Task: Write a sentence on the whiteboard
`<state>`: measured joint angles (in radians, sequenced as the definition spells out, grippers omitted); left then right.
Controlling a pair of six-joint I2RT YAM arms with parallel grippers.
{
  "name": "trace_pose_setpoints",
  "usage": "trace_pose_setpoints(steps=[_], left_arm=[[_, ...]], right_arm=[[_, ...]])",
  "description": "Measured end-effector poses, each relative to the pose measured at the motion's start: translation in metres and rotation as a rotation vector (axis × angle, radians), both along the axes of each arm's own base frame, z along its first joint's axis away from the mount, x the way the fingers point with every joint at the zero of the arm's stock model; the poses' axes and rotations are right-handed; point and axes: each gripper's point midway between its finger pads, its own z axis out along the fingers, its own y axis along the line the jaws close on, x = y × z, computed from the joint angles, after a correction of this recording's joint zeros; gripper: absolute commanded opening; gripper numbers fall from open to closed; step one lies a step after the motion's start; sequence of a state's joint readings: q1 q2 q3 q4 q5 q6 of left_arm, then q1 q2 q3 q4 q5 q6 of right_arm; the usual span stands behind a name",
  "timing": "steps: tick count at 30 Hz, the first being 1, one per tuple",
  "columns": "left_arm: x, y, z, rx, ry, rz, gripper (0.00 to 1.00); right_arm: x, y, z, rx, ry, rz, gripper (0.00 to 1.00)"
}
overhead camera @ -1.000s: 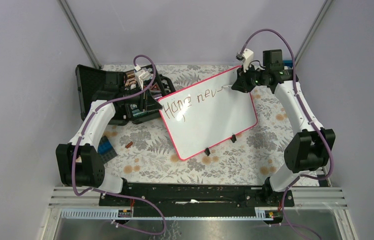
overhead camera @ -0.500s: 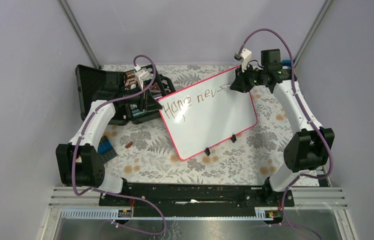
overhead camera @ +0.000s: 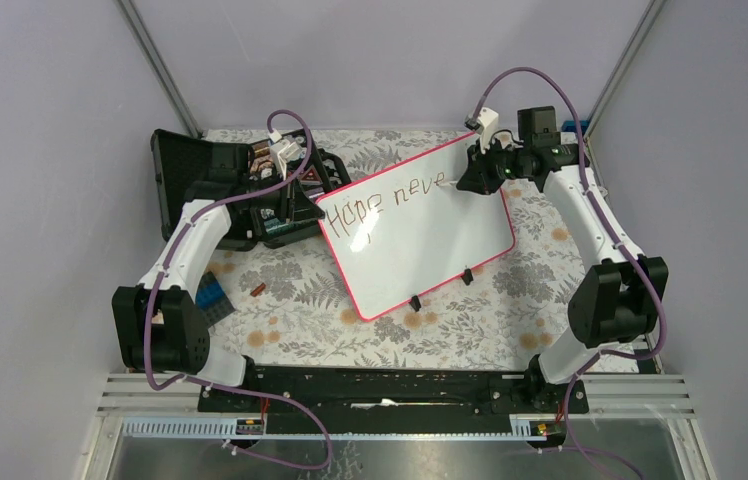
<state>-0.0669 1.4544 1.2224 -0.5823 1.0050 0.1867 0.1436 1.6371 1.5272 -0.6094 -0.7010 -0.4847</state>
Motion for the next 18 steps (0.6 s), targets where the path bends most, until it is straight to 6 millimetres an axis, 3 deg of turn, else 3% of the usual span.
trace_pose_setpoints(steps=[18], left_arm=[[0.0001,-0.0001,0.0006,0.000,-0.001,0.000,0.00]], right_arm=[[-0.0038,-0.0062,-0.0039,-0.013,-0.005,0.000,0.00]])
